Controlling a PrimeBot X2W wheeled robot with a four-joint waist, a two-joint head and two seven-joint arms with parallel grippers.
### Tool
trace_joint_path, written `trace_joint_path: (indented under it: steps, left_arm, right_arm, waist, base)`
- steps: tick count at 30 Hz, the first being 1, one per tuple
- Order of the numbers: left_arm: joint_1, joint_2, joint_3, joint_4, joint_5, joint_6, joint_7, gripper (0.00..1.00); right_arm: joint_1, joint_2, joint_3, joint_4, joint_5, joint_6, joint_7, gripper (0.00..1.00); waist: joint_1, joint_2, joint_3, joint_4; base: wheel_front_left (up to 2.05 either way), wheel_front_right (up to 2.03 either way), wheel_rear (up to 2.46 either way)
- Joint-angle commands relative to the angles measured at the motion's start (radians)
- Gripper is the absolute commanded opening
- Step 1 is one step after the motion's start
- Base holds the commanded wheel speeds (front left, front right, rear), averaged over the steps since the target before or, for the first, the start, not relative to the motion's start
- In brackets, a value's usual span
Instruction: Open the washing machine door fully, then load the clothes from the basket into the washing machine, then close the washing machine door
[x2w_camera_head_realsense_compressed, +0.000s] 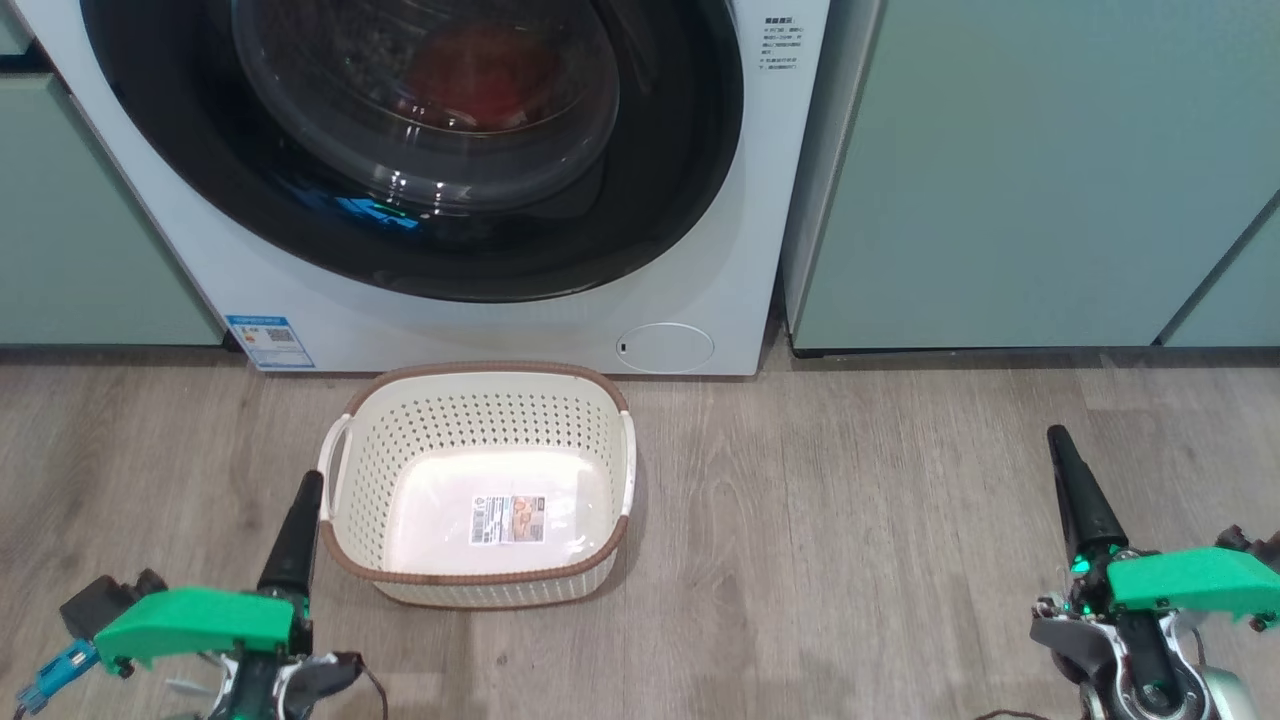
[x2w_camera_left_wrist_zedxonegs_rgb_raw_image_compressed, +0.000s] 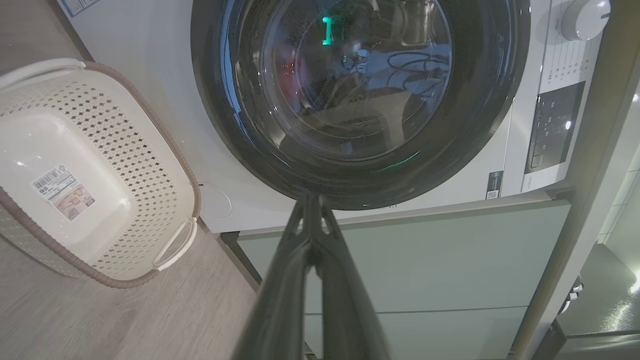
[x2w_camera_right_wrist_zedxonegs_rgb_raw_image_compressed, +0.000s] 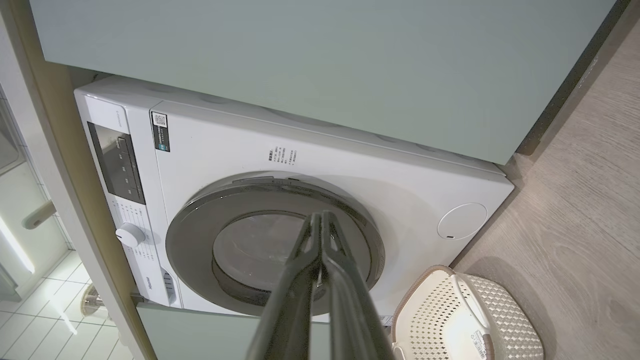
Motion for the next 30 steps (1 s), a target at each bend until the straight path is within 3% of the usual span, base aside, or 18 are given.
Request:
trace_joint_path:
  steps: [1, 18, 30]
  left_arm:
    - [-0.060, 0.003, 0.036, -0.024, -0.037, -0.010, 0.012, 0.00]
    - [-0.081, -0.004, 0.065, -0.003, -0.232, -0.027, 0.060, 0.00]
    - [-0.082, -0.004, 0.066, -0.003, -0.236, -0.027, 0.061, 0.00]
  right_arm:
    - [-0.052, -0.015, 0.012, -0.026, 0.036, 0.000, 0.009, 0.00]
    - [-0.072, -0.014, 0.006, 0.000, 0.213, 0.000, 0.039, 0.00]
    - [-0.073, -0.013, 0.004, 0.000, 0.214, 0.000, 0.041, 0.00]
  waist:
    - [0.0000, 0.0000, -0.001, -0.001]
    - [0.0000, 0.0000, -0.007, -0.005]
    - [0.0000, 0.0000, -0.007, -0.006]
  base:
    - [0.00, 0.00, 0.00]
    - [0.00, 0.00, 0.00]
    - [0.00, 0.00, 0.00]
